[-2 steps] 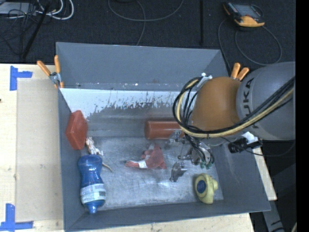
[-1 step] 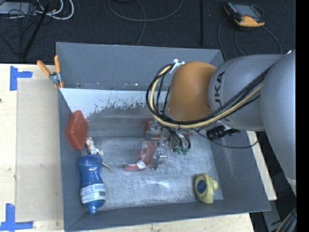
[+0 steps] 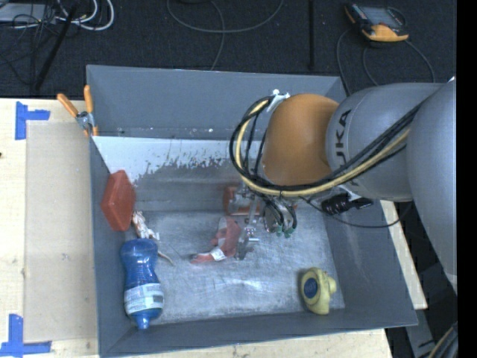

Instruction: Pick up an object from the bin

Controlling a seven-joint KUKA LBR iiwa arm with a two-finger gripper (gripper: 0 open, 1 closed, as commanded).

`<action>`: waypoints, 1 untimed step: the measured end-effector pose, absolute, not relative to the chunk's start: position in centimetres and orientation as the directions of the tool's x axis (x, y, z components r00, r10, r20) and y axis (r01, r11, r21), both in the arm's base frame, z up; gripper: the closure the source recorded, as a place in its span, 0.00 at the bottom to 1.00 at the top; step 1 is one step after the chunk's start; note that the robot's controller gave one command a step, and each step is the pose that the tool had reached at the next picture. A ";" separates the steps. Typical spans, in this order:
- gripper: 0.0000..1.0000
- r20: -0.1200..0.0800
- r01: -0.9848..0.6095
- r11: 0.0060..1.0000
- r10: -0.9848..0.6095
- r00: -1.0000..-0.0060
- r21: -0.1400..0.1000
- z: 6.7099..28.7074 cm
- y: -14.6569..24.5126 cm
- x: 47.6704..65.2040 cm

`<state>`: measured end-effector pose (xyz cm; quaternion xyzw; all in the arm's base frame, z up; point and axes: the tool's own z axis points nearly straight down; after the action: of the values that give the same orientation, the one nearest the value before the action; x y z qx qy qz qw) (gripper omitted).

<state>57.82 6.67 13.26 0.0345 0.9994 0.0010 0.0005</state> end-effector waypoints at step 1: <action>0.00 0.005 -0.068 0.998 -0.068 -0.998 0.001 8.2 4.3 58.7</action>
Offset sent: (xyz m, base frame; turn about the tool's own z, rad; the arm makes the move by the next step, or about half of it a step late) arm 0.0150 -0.0296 -0.0626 -0.1414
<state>58.66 4.26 8.16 -0.0339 0.9994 0.0003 -0.0024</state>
